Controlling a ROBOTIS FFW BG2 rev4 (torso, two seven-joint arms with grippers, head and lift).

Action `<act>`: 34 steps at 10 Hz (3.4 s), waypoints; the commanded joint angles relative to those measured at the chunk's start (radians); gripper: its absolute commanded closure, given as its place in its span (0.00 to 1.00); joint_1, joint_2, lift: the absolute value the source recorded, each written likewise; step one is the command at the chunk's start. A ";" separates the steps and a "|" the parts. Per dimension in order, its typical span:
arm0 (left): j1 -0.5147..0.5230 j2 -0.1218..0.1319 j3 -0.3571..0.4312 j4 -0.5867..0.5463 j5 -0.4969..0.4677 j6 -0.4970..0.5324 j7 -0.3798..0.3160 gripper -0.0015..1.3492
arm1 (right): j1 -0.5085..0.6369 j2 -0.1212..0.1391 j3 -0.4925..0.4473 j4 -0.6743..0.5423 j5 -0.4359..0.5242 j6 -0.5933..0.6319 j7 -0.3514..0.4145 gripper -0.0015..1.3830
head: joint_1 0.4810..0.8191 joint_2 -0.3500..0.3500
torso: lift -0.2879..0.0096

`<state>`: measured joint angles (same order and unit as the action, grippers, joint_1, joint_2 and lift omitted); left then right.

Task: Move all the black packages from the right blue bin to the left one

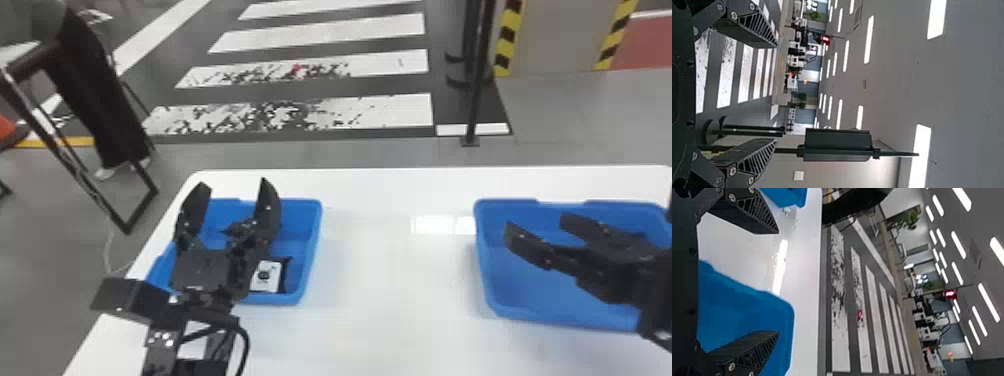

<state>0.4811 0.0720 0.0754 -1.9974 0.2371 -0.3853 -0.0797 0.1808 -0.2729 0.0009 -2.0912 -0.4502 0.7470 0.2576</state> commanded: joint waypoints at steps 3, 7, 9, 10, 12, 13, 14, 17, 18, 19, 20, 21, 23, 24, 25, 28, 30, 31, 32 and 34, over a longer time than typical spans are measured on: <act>0.029 0.018 -0.131 -0.043 0.036 -0.057 0.000 0.15 | -0.070 0.012 -0.013 0.001 0.199 0.306 -0.179 0.09 | 0.63 0.56 | 0.52; 0.029 0.031 -0.165 -0.041 0.046 -0.054 0.000 0.15 | -0.220 0.017 -0.001 0.230 0.241 0.372 -0.245 0.12 | 0.63 0.37 | 0.52; 0.029 0.031 -0.163 -0.041 0.048 -0.054 0.000 0.15 | -0.225 0.017 -0.001 0.239 0.245 0.399 -0.274 0.12 | 0.63 0.35 | 0.52; 0.032 0.031 -0.163 -0.041 0.048 -0.054 0.000 0.15 | -0.230 0.017 -0.001 0.252 0.243 0.406 -0.285 0.12 | 0.63 0.34 | 0.52; 0.032 0.032 -0.159 -0.041 0.046 -0.054 0.000 0.15 | -0.228 0.021 -0.001 0.232 0.241 0.460 -0.331 0.12 | 0.63 0.32 | 0.52; 0.032 0.031 -0.159 -0.041 0.048 -0.054 0.000 0.15 | -0.232 0.021 -0.001 0.254 0.235 0.460 -0.342 0.12 | 0.63 0.32 | 0.52; 0.032 0.031 -0.157 -0.041 0.050 -0.057 0.000 0.15 | -0.237 0.021 -0.003 0.276 0.213 0.460 -0.343 0.12 | 0.63 0.31 | 0.52; 0.037 0.031 -0.155 -0.041 0.058 -0.069 0.000 0.15 | -0.235 0.024 -0.009 0.284 0.189 0.436 -0.339 0.37 | 0.63 0.32 | 0.52; 0.037 0.031 -0.155 -0.036 0.070 -0.069 0.000 0.15 | -0.230 0.024 -0.009 0.291 0.173 0.397 -0.327 0.65 | 0.63 0.33 | 0.52; 0.037 0.031 -0.155 -0.036 0.074 -0.069 0.000 0.15 | -0.218 0.026 -0.009 0.284 0.169 0.355 -0.327 0.78 | 0.63 0.34 | 0.52; 0.039 0.031 -0.155 -0.034 0.082 -0.069 0.000 0.15 | -0.196 0.027 -0.013 0.281 0.149 0.296 -0.328 0.82 | 0.63 0.35 | 0.52; 0.039 0.029 -0.155 -0.031 0.090 -0.069 0.000 0.15 | -0.178 0.032 -0.029 0.281 0.141 0.264 -0.328 0.85 | 0.63 0.36 | 0.52; 0.042 0.029 -0.155 -0.029 0.098 -0.071 0.000 0.15 | -0.115 0.035 -0.043 0.227 0.123 0.171 -0.330 0.86 | 0.63 0.36 | 0.52; 0.042 0.029 -0.155 -0.029 0.104 -0.076 0.000 0.15 | -0.053 0.035 -0.043 0.163 0.089 0.124 -0.328 0.86 | 0.63 0.36 | 0.52; 0.042 0.029 -0.157 -0.029 0.112 -0.086 0.000 0.15 | 0.013 0.035 -0.041 0.090 0.065 0.070 -0.324 0.86 | 0.63 0.38 | 0.52; 0.034 0.042 -0.209 -0.029 0.190 -0.069 -0.005 0.15 | 0.057 0.001 0.063 0.019 0.013 -0.183 -0.230 0.86 | 0.63 0.48 | 0.52; -0.010 0.060 -0.261 -0.029 0.313 0.086 -0.103 0.15 | 0.015 -0.037 0.187 -0.021 -0.068 -0.249 -0.221 0.86 | 0.63 0.54 | 0.52; -0.030 0.061 -0.259 -0.029 0.305 0.172 -0.140 0.15 | -0.007 -0.054 0.240 -0.016 -0.100 -0.256 -0.221 0.86 | 0.63 0.56 | 0.52; -0.042 0.061 -0.249 -0.031 0.277 0.258 -0.161 0.15 | -0.029 -0.068 0.298 -0.008 -0.128 -0.261 -0.221 0.86 | 0.63 0.57 | 0.52; -0.042 0.057 -0.229 -0.038 0.251 0.341 -0.169 0.15 | -0.051 -0.088 0.390 -0.001 -0.172 -0.266 -0.221 0.86 | 0.63 0.63 | 0.52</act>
<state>0.4396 0.1308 -0.1607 -2.0324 0.4995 -0.0663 -0.2482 0.1359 -0.3537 0.3625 -2.0937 -0.6085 0.4809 0.0368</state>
